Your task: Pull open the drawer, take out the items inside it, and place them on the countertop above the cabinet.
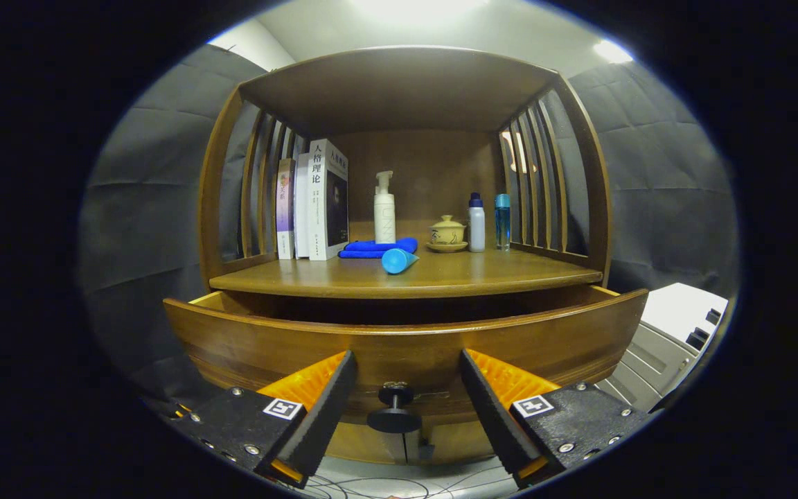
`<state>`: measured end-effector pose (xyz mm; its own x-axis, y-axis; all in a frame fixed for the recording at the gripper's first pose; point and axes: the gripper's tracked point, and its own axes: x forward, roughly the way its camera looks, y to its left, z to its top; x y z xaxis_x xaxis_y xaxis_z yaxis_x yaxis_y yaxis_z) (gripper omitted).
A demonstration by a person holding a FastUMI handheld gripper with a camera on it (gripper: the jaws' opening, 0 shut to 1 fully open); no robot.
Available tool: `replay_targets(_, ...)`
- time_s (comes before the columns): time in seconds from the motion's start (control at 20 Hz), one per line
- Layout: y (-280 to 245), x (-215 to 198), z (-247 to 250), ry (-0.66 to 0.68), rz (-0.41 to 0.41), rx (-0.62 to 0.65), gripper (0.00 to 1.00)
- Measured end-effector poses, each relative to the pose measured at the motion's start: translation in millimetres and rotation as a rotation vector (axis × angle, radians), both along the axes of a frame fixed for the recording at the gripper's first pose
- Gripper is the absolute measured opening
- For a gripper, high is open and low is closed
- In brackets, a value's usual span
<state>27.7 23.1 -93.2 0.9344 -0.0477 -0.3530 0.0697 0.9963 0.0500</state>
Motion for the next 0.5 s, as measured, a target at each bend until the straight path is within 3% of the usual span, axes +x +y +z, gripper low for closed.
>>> replay_targets(0.5, -4, 58, -19, 0.001, 0.005, -0.050, 0.96)
